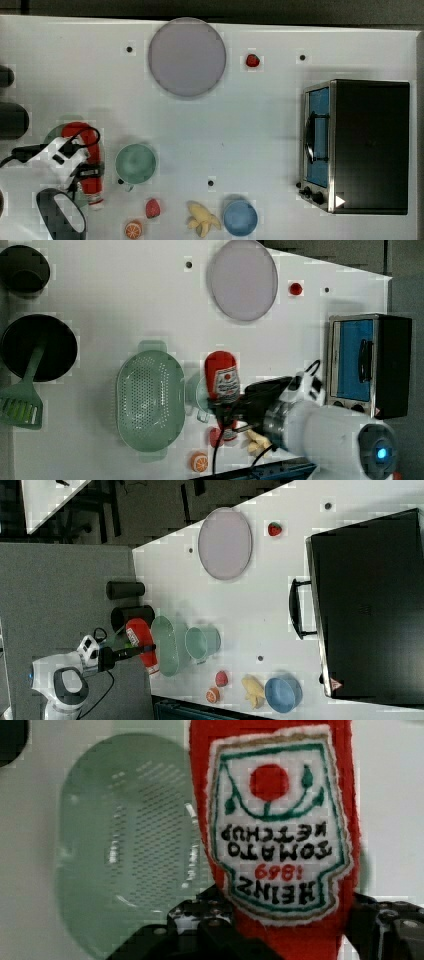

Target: Pick Ketchup from the table and place it in strainer.

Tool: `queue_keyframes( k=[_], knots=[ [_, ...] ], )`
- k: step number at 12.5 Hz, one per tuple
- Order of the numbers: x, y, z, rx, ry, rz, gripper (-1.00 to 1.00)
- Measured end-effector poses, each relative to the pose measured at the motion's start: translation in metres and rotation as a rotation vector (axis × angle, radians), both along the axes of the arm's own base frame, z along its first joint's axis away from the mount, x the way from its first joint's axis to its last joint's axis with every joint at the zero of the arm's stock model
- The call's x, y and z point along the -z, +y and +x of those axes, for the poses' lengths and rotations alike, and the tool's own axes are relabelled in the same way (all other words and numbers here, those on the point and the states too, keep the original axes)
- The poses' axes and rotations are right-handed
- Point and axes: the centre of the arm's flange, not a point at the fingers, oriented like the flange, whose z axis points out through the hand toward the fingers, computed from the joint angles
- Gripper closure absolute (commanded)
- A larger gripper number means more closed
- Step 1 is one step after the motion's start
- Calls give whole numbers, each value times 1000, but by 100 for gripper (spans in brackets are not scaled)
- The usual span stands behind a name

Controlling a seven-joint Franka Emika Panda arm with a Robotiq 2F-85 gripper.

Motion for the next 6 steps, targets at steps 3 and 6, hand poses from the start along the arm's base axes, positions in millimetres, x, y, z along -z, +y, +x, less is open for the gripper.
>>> queue_keyframes(
  k=[3, 6],
  knots=[
    [30, 33, -10, 77, 31, 86, -21],
    [65, 44, -7, 154, 86, 158, -21]
  ],
)
